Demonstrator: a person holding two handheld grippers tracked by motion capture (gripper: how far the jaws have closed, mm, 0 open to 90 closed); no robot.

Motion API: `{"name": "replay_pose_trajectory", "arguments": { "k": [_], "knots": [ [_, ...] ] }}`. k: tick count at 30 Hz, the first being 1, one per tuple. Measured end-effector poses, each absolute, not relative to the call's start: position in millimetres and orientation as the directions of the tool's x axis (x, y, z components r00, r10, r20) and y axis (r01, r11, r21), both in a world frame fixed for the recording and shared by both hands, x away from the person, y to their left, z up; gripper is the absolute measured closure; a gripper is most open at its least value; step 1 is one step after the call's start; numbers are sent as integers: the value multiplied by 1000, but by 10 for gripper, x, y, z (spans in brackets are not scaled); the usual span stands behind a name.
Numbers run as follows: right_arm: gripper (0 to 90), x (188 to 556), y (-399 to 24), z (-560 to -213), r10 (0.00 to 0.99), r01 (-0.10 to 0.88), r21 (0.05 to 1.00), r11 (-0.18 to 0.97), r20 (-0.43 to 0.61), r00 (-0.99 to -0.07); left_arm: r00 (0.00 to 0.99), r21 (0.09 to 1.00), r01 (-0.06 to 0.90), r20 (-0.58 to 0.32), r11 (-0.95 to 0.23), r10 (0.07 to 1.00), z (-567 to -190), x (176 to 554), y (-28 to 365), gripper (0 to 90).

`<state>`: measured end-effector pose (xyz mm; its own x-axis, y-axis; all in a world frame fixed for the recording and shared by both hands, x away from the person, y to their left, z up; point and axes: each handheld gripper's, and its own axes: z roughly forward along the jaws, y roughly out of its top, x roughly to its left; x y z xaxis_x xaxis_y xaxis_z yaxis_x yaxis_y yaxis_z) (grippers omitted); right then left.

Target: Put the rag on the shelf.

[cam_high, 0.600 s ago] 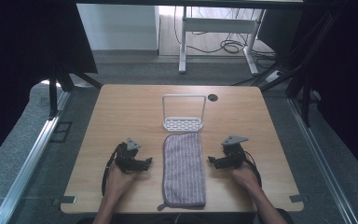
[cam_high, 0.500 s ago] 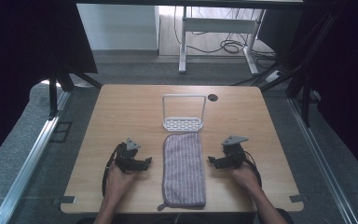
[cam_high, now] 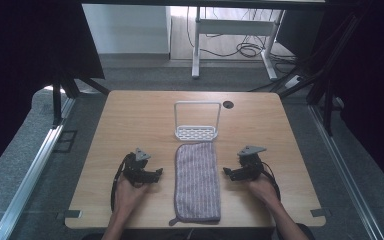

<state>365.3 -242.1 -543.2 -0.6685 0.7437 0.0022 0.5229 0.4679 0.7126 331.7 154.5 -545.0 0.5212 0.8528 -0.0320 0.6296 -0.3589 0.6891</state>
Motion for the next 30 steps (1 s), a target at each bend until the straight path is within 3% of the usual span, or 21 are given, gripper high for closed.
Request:
{"name": "replay_pose_trajectory", "arguments": {
  "k": [20,30],
  "knots": [
    [171,3710,-2403,-5294,749,561,687,462,36,-661,589,698,602,-61,-388,805,-5344,3345,1401,173],
    [145,3888,-2349,-5146,741,592,710,381,147,-655,632,712,587,-104,-386,768,-5250,3571,1180,188]
  ]
}}
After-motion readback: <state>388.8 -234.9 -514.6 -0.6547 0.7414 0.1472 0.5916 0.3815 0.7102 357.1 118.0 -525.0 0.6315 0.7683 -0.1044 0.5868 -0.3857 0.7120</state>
